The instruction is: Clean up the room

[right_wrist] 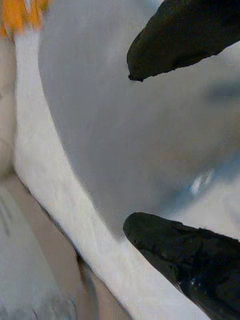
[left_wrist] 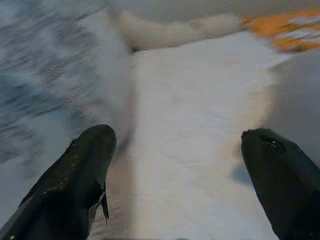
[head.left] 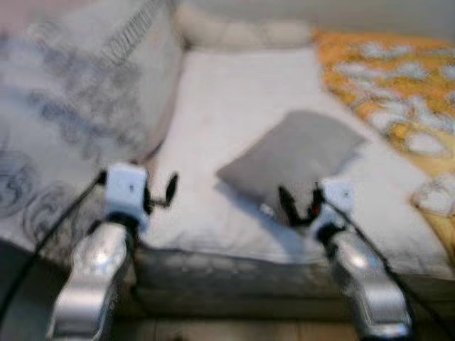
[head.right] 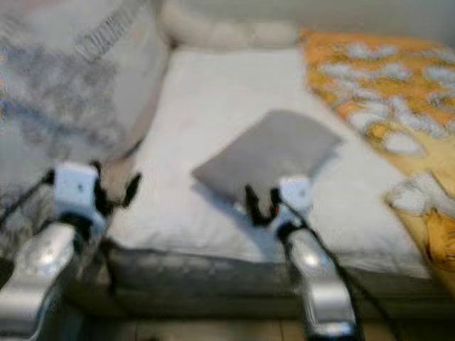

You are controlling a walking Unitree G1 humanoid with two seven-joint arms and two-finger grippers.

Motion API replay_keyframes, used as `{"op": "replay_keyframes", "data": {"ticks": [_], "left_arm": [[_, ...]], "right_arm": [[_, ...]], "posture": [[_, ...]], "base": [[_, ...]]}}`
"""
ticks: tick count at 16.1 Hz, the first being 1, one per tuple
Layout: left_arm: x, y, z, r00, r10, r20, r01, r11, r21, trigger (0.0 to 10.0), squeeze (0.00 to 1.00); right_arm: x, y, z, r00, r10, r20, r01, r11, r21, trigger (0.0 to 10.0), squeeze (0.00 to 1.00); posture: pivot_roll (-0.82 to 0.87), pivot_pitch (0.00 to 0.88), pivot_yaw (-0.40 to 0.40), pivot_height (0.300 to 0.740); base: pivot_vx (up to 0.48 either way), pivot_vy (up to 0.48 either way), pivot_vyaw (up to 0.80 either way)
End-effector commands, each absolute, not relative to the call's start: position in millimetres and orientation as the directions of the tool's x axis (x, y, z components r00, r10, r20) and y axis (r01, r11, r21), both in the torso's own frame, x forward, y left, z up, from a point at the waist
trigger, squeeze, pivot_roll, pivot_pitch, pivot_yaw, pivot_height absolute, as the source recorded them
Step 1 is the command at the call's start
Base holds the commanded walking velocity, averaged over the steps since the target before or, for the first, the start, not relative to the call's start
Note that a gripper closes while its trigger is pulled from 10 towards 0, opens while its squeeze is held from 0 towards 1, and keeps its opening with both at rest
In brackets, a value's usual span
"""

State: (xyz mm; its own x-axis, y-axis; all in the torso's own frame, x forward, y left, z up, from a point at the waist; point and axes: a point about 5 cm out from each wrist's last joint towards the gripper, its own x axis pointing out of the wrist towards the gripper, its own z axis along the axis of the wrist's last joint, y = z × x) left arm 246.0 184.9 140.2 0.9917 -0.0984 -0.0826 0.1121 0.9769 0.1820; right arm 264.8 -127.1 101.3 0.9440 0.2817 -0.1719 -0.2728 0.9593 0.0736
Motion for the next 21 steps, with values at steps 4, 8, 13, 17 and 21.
{"op": "replay_keyframes", "data": {"ticks": [4,8,13,17,21], "left_arm": [[246.8,178.5,143.2,0.991,-0.117,-0.069,0.127,0.976,0.179,10.0,0.0],[248.5,174.4,142.3,0.986,-0.146,-0.075,0.158,0.972,0.173,10.0,0.0],[252.7,165.6,140.7,0.973,-0.213,-0.086,0.223,0.966,0.134,10.0,0.0],[276.1,166.5,143.1,0.951,-0.292,-0.098,0.301,0.95,0.083,10.0,1.0],[323.8,147.8,123.8,0.841,-0.488,-0.232,0.49,0.87,-0.054,10.0,1.0]], "right_arm": [[265.0,-131.4,102.1,0.94,0.29,-0.178,-0.29,0.957,0.026,10.0,0.0],[263.6,-136.5,101.2,0.95,0.256,-0.177,-0.251,0.967,0.053,10.0,0.0],[266.0,-146.1,101.7,0.962,0.195,-0.192,-0.194,0.981,0.028,10.0,0.0],[273.7,-167.1,101.0,0.968,0.11,-0.227,-0.114,0.993,-0.005,10.0,0.0],[279.9,-199.3,101.1,0.955,0.046,-0.294,-0.071,0.994,-0.078,10.0,0.0]], "posture": [[0.01,0.0,-0.031,0.74],[-0.01,0.0,-0.012,0.74],[-0.03,0.0,0.001,0.74],[-0.04,0.0,-0.002,0.74],[-0.09,0.0,0.014,0.74]], "base": [[0.334,0.0,0.0],[0.31,0.0,0.0],[0.236,0.0,0.0],[0.0,0.0,0.0],[0.0,0.0,0.0]]}}
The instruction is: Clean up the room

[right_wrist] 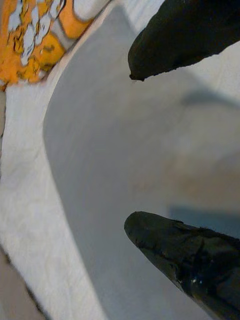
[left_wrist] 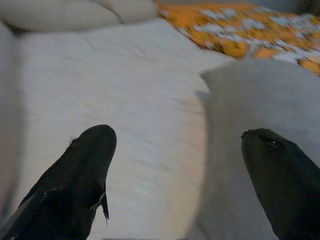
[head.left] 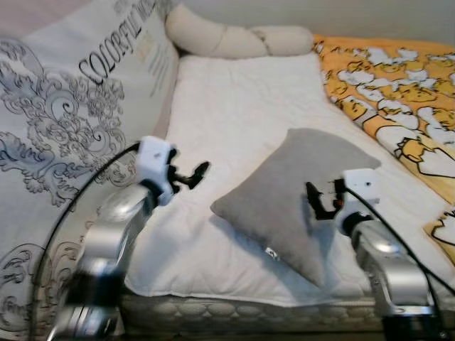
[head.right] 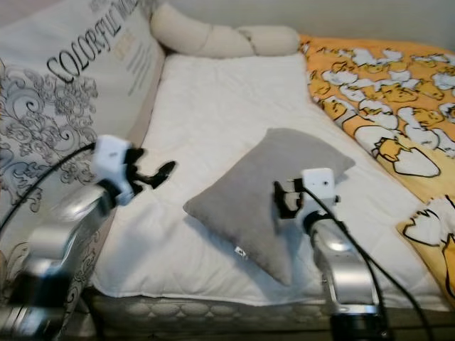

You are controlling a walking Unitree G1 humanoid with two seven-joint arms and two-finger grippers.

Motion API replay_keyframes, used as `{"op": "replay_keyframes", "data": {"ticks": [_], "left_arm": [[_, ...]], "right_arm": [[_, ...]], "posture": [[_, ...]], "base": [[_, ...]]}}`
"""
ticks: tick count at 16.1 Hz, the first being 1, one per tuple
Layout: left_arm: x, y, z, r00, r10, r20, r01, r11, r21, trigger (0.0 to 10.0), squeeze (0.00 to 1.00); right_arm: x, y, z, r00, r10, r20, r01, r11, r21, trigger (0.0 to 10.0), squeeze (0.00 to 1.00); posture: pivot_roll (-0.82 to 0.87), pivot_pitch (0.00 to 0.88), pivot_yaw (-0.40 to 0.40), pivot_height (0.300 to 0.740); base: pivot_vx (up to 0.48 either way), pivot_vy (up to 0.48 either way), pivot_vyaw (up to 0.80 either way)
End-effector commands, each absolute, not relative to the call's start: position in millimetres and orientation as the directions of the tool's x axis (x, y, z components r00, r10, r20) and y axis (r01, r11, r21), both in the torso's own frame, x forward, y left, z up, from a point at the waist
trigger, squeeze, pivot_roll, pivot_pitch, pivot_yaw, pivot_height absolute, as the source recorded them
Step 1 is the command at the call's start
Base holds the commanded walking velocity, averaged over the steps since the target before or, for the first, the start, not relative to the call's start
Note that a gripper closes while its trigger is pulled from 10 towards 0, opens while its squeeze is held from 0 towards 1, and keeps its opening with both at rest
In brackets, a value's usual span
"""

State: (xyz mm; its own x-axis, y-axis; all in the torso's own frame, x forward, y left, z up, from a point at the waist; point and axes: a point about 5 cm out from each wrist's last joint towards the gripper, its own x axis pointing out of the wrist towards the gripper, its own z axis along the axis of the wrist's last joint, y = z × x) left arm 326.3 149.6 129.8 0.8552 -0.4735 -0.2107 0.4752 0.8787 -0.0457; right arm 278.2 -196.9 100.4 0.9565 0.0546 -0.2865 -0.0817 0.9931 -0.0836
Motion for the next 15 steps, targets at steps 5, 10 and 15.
{"op": "replay_keyframes", "data": {"ticks": [5,10,15], "left_arm": [[353.4,126.8,87.7,0.794,-0.512,-0.328,0.457,0.858,-0.234,10.0,0.0],[345.9,112.7,56.9,0.793,-0.464,-0.395,0.298,0.861,-0.412,10.0,0.0],[333.2,77.0,48.8,0.722,-0.614,-0.32,0.289,0.688,-0.666,10.0,0.0]], "right_arm": [[270.1,-224.4,107.0,0.941,0.017,-0.337,-0.058,0.992,-0.113,10.0,0.0],[257.1,-224.7,100.2,0.925,0.023,-0.38,-0.012,0.999,0.032,10.0,0.0],[259.2,-217.5,76.7,0.913,0.109,-0.392,0.04,0.934,0.354,10.0,0.0]], "posture": [[-0.22,0.0,0.041,0.74],[-0.27,0.0,0.054,0.74],[-0.26,0.0,0.068,0.74]], "base": [[0.0,0.0,0.0],[0.0,0.0,0.0],[0.0,0.0,0.0]]}}
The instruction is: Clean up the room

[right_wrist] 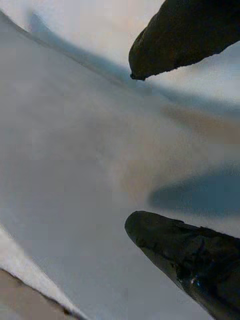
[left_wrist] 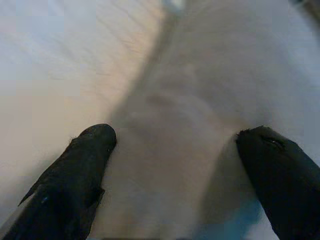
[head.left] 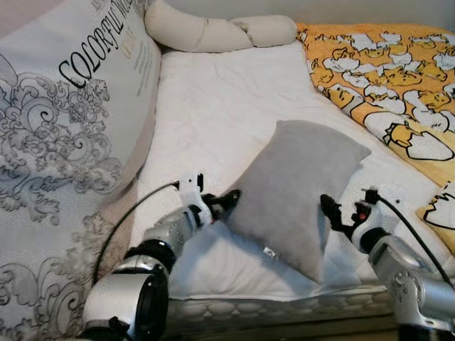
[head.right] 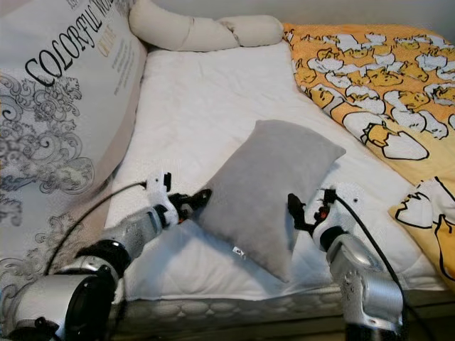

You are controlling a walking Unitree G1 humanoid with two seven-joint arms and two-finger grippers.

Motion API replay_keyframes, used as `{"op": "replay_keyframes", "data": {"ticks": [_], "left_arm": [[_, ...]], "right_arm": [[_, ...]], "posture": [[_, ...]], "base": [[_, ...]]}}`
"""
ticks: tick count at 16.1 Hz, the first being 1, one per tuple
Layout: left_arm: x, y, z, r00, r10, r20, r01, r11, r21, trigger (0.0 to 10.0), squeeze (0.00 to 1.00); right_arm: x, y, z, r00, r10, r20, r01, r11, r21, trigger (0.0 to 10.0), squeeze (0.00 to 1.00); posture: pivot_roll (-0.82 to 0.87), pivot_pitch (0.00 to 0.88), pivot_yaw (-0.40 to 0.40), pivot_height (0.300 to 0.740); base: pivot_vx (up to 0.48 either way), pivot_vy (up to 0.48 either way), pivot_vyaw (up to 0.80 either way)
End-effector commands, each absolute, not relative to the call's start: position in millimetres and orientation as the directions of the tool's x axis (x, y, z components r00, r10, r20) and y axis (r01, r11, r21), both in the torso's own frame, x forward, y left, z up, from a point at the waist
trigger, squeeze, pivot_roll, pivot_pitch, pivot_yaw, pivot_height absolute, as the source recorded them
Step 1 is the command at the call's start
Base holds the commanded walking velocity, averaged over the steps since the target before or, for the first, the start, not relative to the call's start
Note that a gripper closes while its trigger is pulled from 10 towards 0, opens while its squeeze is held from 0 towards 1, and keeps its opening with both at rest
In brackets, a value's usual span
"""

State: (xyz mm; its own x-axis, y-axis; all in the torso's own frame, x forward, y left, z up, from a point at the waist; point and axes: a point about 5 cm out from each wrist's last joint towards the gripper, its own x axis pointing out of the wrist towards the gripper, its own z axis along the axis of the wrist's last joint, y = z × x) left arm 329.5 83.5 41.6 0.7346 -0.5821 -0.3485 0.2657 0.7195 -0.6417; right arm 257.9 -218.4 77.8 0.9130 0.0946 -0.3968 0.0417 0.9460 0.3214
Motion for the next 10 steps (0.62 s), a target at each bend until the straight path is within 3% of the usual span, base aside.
{"op": "replay_keyframes", "data": {"ticks": [1,5,6,7,8,9,10], "left_arm": [[330.3,66.6,50.7,0.676,-0.678,-0.289,0.344,0.637,-0.69,10.0,0.0],[321.7,45.0,50.1,0.58,-0.765,-0.28,0.474,0.597,-0.647,10.0,0.0],[320.1,42.5,47.3,0.574,-0.754,-0.318,0.494,0.629,-0.6,3.4,0.0],[319.5,42.4,45.0,0.576,-0.739,-0.349,0.498,0.655,-0.568,3.4,0.0],[318.4,43.3,41.7,0.576,-0.719,-0.389,0.512,0.688,-0.514,0.0,0.0],[317.6,45.1,39.2,0.577,-0.705,-0.413,0.523,0.707,-0.476,0.0,0.0],[318.0,46.8,38.7,0.585,-0.696,-0.417,0.516,0.716,-0.471,0.0,0.0]], "right_arm": [[260.4,-218.3,66.0,0.898,0.116,-0.425,0.054,0.928,0.368,10.0,0.0],[261.6,-222.7,43.2,0.859,0.125,-0.497,0.066,0.935,0.35,10.0,0.0],[262.7,-223.0,39.7,0.855,0.135,-0.501,0.073,0.925,0.374,10.0,0.0],[263.2,-223.1,37.8,0.853,0.142,-0.503,0.074,0.92,0.385,10.0,0.0],[264.3,-223.0,34.1,0.847,0.153,-0.509,0.077,0.912,0.402,4.3,0.0],[264.0,-221.7,28.7,0.833,0.175,-0.525,0.074,0.905,0.419,0.0,0.0],[262.5,-220.1,23.0,0.816,0.193,-0.546,0.07,0.903,0.424,0.0,0.0]], "posture": [[-0.26,0.0,0.069,0.74],[-0.24,0.0,0.072,0.74],[-0.23,0.0,0.075,0.74],[-0.23,0.0,0.075,0.74],[-0.22,0.0,0.077,0.74],[-0.22,0.0,0.081,0.74],[-0.21,0.0,0.082,0.74]], "base": [[0.0,0.0,0.0],[0.0,0.0,0.0],[0.0,0.0,0.0],[0.0,0.0,0.0],[0.0,0.0,0.0],[0.0,0.0,0.0],[0.0,0.0,0.0]]}}
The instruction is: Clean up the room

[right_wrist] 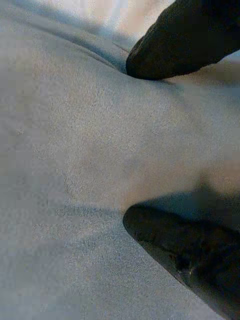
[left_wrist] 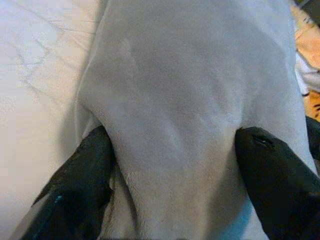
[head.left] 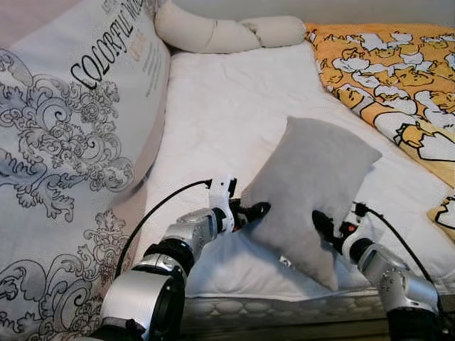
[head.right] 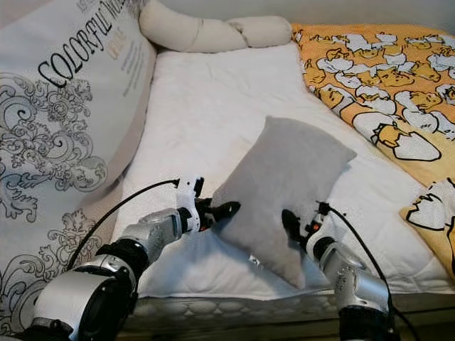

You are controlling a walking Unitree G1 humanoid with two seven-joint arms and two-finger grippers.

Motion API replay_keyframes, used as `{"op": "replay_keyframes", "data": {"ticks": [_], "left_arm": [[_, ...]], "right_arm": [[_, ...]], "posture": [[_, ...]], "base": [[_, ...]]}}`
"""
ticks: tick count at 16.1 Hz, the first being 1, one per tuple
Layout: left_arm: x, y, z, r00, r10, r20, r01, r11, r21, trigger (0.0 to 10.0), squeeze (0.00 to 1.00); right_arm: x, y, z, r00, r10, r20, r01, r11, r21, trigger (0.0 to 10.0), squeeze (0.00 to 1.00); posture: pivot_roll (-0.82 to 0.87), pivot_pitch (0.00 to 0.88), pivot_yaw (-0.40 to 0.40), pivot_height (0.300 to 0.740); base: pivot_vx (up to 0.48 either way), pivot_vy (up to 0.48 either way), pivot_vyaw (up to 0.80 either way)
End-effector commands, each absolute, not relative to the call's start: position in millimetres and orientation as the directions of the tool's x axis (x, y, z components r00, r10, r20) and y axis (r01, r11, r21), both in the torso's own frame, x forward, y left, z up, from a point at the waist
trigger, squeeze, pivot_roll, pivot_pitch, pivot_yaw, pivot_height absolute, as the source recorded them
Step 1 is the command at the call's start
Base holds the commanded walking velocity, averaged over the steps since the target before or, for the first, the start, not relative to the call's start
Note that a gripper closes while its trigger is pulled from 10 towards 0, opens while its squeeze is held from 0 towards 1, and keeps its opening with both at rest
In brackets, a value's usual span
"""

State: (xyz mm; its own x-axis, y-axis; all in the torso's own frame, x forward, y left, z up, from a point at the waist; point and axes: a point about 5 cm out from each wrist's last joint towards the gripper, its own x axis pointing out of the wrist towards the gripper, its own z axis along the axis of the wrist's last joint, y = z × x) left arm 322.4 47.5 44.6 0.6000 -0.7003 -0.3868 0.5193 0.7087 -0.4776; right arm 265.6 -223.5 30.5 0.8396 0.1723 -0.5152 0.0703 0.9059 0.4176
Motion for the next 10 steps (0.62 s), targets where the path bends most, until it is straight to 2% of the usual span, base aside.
{"op": "replay_keyframes", "data": {"ticks": [1,10], "left_arm": [[318.3,47.3,38.8,0.588,-0.693,-0.417,0.512,0.718,-0.472,0.0,0.0],[316.7,43.1,39.7,0.578,-0.717,-0.39,0.531,0.693,-0.488,0.0,0.0]], "right_arm": [[262.2,-219.7,21.4,0.812,0.196,-0.55,0.068,0.904,0.422,0.0,0.0],[267.3,-215.7,14.9,0.814,0.206,-0.544,0.047,0.908,0.416,0.0,0.0]], "posture": [[-0.21,0.0,0.083,0.74],[-0.21,0.0,0.091,0.74]], "base": [[0.0,0.0,0.0],[0.0,0.0,0.0]]}}
